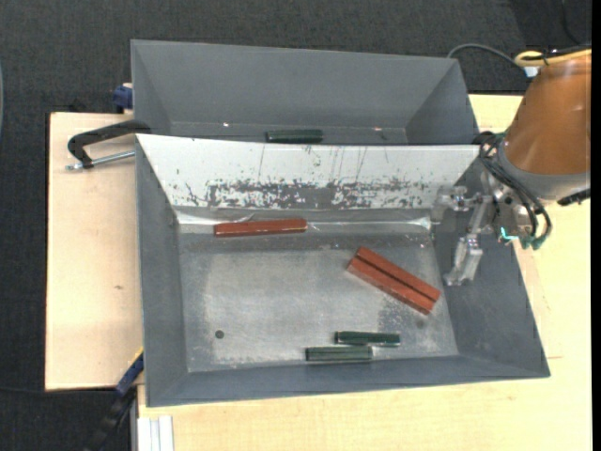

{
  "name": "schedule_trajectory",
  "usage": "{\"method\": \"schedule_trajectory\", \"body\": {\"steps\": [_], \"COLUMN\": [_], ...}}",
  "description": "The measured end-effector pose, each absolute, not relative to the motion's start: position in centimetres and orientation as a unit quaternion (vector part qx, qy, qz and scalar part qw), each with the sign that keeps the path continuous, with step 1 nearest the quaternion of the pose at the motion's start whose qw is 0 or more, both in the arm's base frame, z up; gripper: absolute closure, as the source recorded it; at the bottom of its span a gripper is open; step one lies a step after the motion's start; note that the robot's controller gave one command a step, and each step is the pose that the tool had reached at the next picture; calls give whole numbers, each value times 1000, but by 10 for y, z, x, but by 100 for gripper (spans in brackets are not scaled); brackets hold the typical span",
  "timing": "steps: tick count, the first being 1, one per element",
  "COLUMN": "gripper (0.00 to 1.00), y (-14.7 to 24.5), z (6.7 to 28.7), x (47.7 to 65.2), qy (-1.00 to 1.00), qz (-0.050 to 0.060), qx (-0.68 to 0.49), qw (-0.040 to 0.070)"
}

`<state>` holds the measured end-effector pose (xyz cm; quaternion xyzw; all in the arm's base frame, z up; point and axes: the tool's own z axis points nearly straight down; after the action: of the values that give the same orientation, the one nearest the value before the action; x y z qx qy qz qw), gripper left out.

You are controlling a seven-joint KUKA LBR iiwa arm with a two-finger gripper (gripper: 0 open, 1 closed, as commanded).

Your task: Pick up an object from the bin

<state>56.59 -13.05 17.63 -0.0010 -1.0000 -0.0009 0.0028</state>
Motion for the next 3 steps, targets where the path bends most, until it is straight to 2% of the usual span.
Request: {"method": "schedule_trajectory", "body": {"steps": [1, 2, 3], "gripper": [0, 100, 100], "y": [-130, -139, -140], "z": [181, 73, 74], "x": [568, 535, 535], "qy": [-1000, -992, -992], "qz": [0, 0, 0], "qx": [0, 124, 125], "qw": [-1, -3, -4]}}
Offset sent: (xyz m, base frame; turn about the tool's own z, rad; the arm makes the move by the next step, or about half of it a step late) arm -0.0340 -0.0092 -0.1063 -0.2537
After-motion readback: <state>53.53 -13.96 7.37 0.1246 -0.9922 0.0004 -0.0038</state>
